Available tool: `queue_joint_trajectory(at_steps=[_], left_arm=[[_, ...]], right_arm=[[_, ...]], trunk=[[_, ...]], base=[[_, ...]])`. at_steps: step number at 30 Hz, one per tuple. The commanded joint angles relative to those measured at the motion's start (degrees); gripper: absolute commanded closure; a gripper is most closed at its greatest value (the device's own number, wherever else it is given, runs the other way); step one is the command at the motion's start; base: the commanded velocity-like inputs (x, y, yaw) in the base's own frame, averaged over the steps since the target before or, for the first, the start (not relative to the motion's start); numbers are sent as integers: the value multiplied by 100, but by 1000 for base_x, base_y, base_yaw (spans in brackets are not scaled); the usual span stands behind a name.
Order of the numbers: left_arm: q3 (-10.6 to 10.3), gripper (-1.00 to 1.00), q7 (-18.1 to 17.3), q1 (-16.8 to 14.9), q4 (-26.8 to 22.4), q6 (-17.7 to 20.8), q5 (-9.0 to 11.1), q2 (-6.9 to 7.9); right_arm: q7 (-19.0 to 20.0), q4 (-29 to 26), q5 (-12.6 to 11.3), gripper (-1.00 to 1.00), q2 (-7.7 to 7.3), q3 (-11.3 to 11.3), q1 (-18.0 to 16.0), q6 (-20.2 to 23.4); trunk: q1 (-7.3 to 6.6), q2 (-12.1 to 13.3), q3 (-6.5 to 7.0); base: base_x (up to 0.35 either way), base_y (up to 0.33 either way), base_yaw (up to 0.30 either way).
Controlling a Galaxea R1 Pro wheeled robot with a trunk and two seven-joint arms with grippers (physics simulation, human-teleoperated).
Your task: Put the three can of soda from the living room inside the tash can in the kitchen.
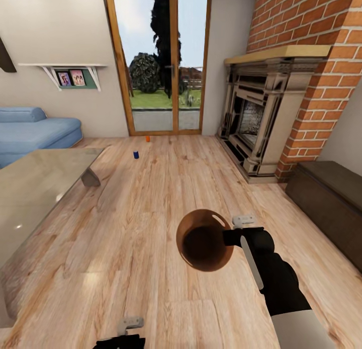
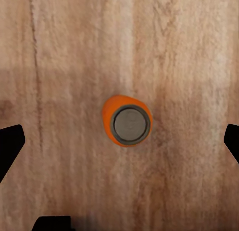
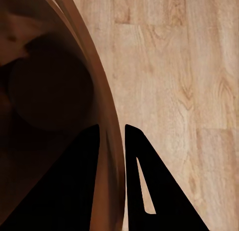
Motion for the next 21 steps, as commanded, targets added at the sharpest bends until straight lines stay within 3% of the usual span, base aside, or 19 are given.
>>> queue_joint_trajectory(at_steps=[1,21], left_arm=[[-1,-100,0,0,1,-1,0,-14],[-3,-100,-3,0,5,-150,-7,-39]], right_arm=[[27,-6,-99,100,1,3,-3,0],[27,-8,-98,100,1,9,6,0]], trunk=[[22,-42,-17],[461,-844,-377]], base=[[0,0,0],[0,0,0]])
